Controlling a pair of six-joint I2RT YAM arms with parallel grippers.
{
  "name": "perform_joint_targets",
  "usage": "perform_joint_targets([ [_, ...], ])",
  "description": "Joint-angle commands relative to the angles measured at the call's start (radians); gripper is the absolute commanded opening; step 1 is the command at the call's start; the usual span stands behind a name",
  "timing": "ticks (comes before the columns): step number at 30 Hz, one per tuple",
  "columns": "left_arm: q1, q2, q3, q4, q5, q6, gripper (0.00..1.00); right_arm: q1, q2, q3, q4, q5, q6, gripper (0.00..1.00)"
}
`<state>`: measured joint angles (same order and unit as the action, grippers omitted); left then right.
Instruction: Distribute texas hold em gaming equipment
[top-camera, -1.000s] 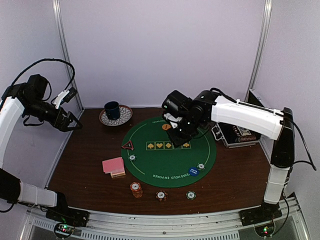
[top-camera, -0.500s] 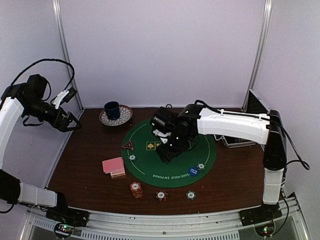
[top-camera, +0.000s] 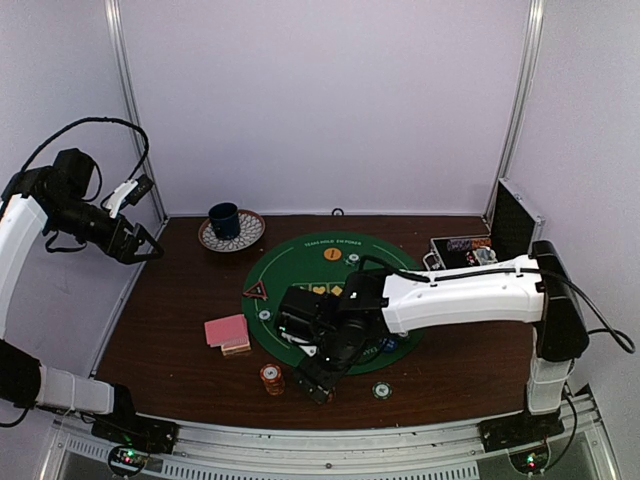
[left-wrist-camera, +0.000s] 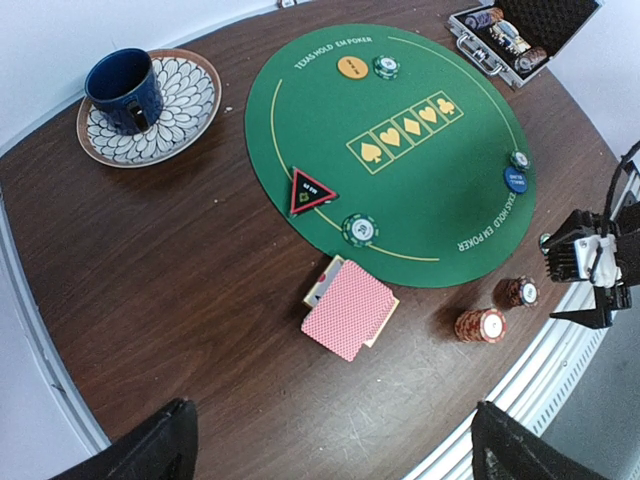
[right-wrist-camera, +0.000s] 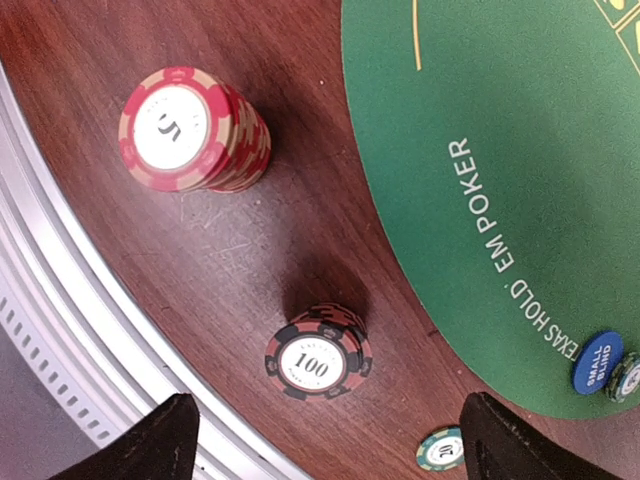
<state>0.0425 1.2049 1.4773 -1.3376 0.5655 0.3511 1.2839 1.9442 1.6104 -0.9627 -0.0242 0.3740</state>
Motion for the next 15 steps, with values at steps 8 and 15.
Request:
perform_joint_targets([
  [8, 0.007, -0.016, 0.001, 0.004, 0.007, 0.013, 0.98, 0.016, 0.097, 0.001, 0.030, -0.022, -0.004, 0.90],
  [15, 0.007, -0.016, 0.004, 0.004, 0.005, 0.013, 0.98, 0.017, 0.117, -0.006, 0.053, -0.020, 0.000, 0.78],
])
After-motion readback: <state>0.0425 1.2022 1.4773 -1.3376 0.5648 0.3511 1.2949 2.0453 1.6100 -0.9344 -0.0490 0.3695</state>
